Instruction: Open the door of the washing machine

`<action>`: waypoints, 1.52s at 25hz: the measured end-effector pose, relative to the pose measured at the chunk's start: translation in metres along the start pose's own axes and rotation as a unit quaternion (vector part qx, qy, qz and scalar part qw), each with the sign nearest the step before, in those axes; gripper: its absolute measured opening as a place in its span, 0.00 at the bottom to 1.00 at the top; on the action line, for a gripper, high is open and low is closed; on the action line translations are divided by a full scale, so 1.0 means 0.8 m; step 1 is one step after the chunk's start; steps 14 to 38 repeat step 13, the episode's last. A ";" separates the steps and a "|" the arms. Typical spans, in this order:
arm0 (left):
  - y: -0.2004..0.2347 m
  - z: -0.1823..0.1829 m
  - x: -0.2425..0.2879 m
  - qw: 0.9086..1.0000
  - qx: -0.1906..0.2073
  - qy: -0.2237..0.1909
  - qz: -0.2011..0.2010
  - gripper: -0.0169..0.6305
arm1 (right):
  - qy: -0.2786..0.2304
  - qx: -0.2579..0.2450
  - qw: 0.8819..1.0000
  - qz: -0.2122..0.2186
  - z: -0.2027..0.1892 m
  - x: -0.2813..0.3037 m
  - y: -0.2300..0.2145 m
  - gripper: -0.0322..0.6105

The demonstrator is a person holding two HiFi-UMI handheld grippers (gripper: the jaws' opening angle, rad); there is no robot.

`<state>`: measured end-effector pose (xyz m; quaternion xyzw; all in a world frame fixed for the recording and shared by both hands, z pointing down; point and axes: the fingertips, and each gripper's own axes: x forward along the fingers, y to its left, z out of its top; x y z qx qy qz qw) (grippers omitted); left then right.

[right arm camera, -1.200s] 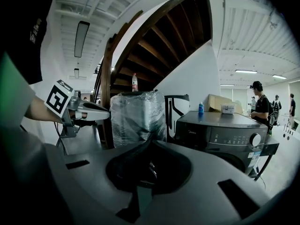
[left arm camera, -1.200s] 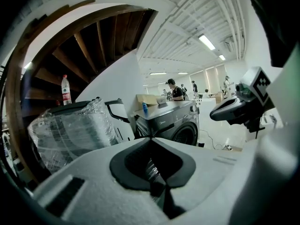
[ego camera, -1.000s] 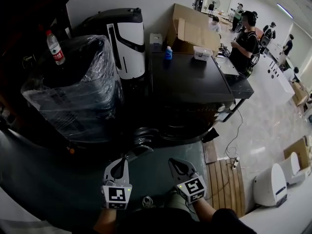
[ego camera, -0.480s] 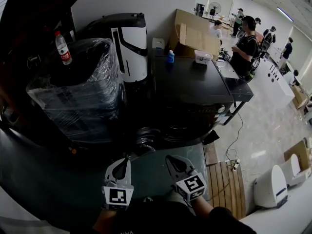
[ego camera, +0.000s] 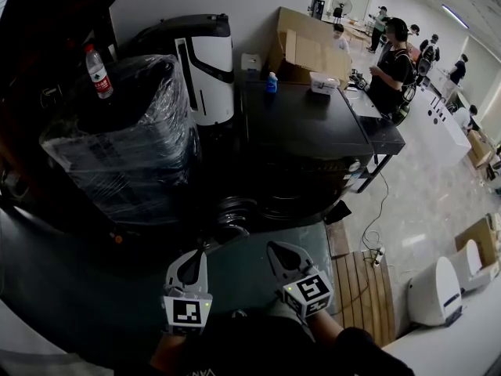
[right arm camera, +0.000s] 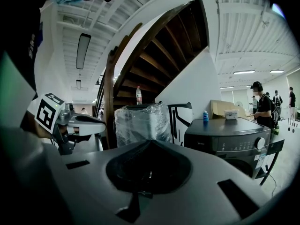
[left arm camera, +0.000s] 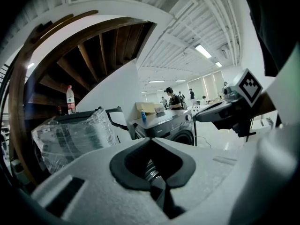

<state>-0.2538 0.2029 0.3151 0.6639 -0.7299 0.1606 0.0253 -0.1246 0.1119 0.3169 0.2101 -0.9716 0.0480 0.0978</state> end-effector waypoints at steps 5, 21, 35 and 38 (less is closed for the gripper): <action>-0.006 -0.003 -0.002 1.000 0.003 0.002 -0.004 0.05 | 0.001 -0.006 1.000 -0.006 -0.005 -0.004 0.000 0.06; -0.006 -0.009 -0.002 1.000 0.004 0.005 -0.002 0.05 | 0.004 -0.002 1.000 0.000 -0.009 -0.003 0.006 0.06; -0.006 -0.009 -0.002 1.000 0.004 0.005 -0.002 0.05 | 0.004 -0.002 1.000 0.000 -0.009 -0.003 0.006 0.06; -0.006 -0.009 -0.002 1.000 0.004 0.005 -0.002 0.05 | 0.004 -0.002 1.000 0.000 -0.009 -0.003 0.006 0.06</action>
